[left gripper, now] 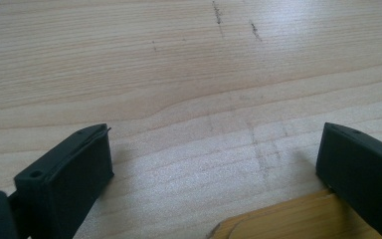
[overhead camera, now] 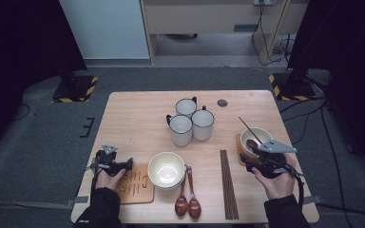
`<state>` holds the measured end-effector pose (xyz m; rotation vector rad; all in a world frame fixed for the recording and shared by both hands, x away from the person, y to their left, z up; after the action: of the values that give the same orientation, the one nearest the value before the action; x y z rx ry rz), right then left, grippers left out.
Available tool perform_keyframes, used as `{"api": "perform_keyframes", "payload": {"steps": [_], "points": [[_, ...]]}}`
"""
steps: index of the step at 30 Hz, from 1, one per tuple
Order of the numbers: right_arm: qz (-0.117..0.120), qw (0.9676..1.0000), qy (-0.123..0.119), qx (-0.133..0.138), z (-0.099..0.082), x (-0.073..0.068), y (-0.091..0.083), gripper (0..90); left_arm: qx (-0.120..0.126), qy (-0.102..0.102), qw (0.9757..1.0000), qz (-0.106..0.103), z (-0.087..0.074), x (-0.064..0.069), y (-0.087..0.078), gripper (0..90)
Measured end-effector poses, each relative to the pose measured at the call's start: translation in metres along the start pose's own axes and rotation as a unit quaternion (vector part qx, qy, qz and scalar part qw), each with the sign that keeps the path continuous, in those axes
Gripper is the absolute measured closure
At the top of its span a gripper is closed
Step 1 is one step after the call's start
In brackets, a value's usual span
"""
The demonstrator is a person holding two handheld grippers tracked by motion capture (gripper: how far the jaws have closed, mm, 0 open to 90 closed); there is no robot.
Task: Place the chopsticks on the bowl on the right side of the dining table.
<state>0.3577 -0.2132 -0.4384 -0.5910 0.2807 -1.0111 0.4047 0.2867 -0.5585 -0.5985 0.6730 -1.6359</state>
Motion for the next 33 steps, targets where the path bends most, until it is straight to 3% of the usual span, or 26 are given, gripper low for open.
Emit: {"api": "perform_keyframes", "payload": {"steps": [11, 33], "points": [[0.008, 0.9999, -0.003, -0.011, -0.010, -0.014, 0.012, 46.4, 0.000, 0.000, 1.0000, 0.000, 0.000, 0.000, 0.000, 0.1], [0.018, 0.9989, -0.002, -0.043, -0.036, -0.027, 0.026, 48.7, 0.000, 0.000, 1.0000, 0.000, 0.000, 0.000, 0.000, 0.1]]}}
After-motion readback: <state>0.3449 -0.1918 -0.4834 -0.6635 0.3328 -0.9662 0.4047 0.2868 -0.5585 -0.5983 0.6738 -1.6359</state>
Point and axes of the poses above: each handheld gripper's, and its own axes: y roughly forward along the jaws, z roughly out of its top, x roughly to its right, the point moved 3 cm from there along y, roughly forward along the jaws, and after that the axes turned 2 degrees about -y, right-handed, at the moved point
